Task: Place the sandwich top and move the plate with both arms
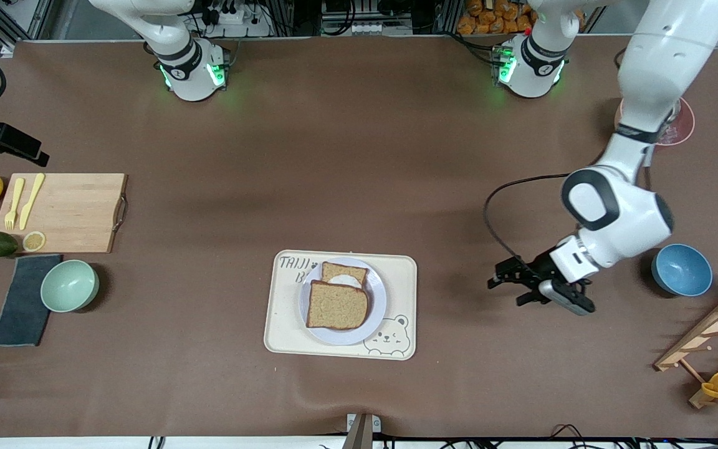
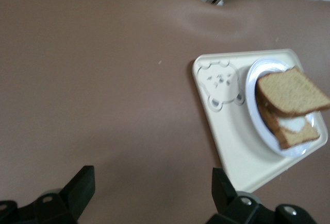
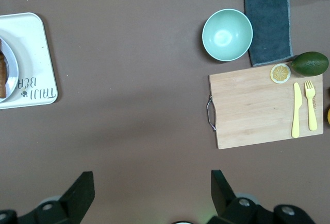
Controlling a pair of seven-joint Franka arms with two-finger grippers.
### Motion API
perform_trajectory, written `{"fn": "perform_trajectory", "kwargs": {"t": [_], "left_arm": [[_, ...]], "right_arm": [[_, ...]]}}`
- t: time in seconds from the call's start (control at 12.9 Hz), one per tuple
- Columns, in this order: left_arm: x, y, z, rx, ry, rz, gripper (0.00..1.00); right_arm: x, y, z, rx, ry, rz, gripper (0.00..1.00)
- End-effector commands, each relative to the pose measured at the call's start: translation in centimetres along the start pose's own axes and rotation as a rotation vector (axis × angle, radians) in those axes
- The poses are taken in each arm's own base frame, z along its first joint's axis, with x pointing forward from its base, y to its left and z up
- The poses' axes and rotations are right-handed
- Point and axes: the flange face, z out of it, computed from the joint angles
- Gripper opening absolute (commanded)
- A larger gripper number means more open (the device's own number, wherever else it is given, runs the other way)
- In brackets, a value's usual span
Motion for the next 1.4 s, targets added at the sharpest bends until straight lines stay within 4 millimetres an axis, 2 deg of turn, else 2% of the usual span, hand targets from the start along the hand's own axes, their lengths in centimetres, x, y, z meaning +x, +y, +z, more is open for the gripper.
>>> {"fn": "perform_trajectory", "kwargs": {"t": [0.0, 0.08, 0.39, 0.7, 0.78, 1.01, 1.09, 1.24, 1.32], "left_arm": [[-0.4, -0.4, -5.2, 0.083, -0.088, 0.016, 1.0], [-0.3, -0.6, -6.8, 0.097, -0.109, 0.033, 1.0], [0.5, 1.2, -14.2, 0.231, -0.194, 0.048, 1.0], [1.4, 4.2, -19.6, 0.358, -0.287, -0.001, 1.0], [1.3, 5.5, -21.2, 0.369, -0.294, -0.042, 1.0], [0.6, 9.5, -23.1, 0.401, -0.324, -0.135, 1.0], [0.4, 10.6, -24.4, 0.421, -0.311, -0.185, 1.0], [-0.3, 11.2, -27.7, 0.431, -0.285, -0.233, 1.0], [-0.7, 12.0, -28.5, 0.43, -0.295, -0.245, 1.0]], "right_arm": [[-0.1, 0.2, 0.0, -0.003, -0.004, 0.017, 1.0], [-0.1, 0.0, 0.0, -0.004, -0.006, 0.013, 1.0], [-0.1, 0.3, 0.0, -0.004, -0.007, 0.018, 1.0], [-0.1, 0.3, 0.0, -0.004, -0.009, 0.018, 1.0], [-0.1, 0.3, 0.0, -0.004, -0.009, 0.018, 1.0], [-0.1, 0.2, 0.0, -0.004, -0.009, 0.016, 1.0], [-0.1, 0.3, 0.0, -0.004, -0.009, 0.018, 1.0], [-0.2, 0.2, 0.1, -0.004, -0.015, 0.017, 1.0], [-0.2, 0.3, 0.1, -0.004, -0.015, 0.018, 1.0]]}}
